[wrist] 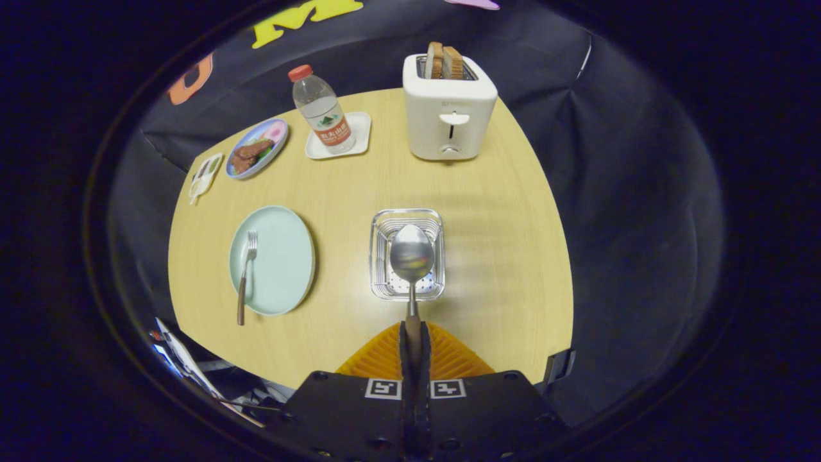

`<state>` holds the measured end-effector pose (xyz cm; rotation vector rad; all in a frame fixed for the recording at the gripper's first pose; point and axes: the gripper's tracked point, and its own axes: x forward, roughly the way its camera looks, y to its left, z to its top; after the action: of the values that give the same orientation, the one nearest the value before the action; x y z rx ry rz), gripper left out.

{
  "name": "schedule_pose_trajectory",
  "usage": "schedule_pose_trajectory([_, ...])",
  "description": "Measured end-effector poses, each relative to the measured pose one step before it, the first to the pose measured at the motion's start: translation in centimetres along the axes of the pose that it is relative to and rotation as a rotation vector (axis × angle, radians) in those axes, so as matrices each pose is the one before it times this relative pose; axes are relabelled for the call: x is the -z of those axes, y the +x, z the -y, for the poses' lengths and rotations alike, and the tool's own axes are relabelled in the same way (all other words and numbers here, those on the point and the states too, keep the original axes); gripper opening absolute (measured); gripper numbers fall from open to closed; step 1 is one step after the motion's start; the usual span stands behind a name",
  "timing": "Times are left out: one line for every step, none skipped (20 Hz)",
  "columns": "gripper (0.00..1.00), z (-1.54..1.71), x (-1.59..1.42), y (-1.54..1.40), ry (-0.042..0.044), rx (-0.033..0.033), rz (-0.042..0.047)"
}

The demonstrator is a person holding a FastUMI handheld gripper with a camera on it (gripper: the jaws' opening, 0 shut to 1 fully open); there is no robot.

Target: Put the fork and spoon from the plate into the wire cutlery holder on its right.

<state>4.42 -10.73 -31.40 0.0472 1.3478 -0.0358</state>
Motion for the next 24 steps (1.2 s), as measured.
schedule_pose_trajectory([0.02, -0.062, -0.221, 0.164, 0.01274, -0.004, -0.02018])
schedule_pose_trajectory([0.02, -0.123, -0.248, 0.311, 0.01242, -0.0066, -0.01589])
schedule_pose_trajectory([0.02, 0.099, 0.148, 0.205, 0.00645, -0.00092, -0.02632])
schedule_pose_trajectory([0.02, 0.035, 0.031, 0.183, 0.00522, 0.00122, -0.02321])
schedule_pose_trajectory([0.02, -0.035, -0.016, 0.19, 0.00278, -0.00417, -0.02504])
schedule_pose_trajectory([0.04, 0.112, 0.056, 0.276, 0.00455, 0.00088, -0.0179])
schedule_pose_trajectory([0.05, 0.145, -0.225, 0.103, 0.00594, -0.00297, -0.00841])
schedule_pose_trajectory([0.05, 0.075, -0.368, 0.136, 0.01212, -0.00073, 0.00387])
schedule_pose_trajectory([0.05, 0.188, -0.423, -0.054, 0.0108, -0.00104, 0.00489])
schedule_pose_trajectory([0.05, 0.126, -0.19, -0.059, 0.00856, -0.00381, 0.00658])
schedule_pose_trajectory([0.08, -0.03, -0.345, -0.17, 0.00463, -0.01088, 0.0165])
schedule_pose_trajectory([0.08, 0.023, -0.286, -0.093, -0.00129, -0.00415, 0.0146])
schedule_pose_trajectory([0.08, 0.013, -0.402, -0.133, 0.00016, -0.00222, 0.01744])
schedule_pose_trajectory([0.08, -0.143, -0.204, -0.352, 0.00021, -0.01299, 0.01824])
schedule_pose_trajectory([0.11, -0.189, -0.509, -0.318, -0.00308, -0.00757, 0.02282])
schedule_pose_trajectory([0.14, -0.163, -0.316, -0.17, -0.00137, -0.01215, 0.02145])
schedule_pose_trajectory([0.19, -0.093, -0.138, -0.287, -0.00034, -0.00824, 0.01682])
schedule_pose_trajectory([0.2, -0.387, -0.129, -0.26, -0.00665, -0.01701, 0.01623])
schedule_pose_trajectory([0.28, -0.209, -0.004, -0.136, -0.00828, -0.01096, 0.01228])
schedule_pose_trajectory([0.31, -0.311, 0.052, -0.179, -0.00629, -0.00879, 0.00973])
schedule_pose_trajectory([0.41, -0.465, 0.045, -0.217, -0.00622, -0.01495, 0.0137])
schedule_pose_trajectory([0.51, -0.392, -0.024, -0.142, -0.00333, -0.00899, 0.01785])
schedule_pose_trajectory([0.61, -0.669, -0.038, -0.208, -0.00869, -0.02013, 0.02225])
schedule_pose_trajectory([0.71, -0.828, -0.015, -0.088, -0.01285, -0.02449, 0.02152])
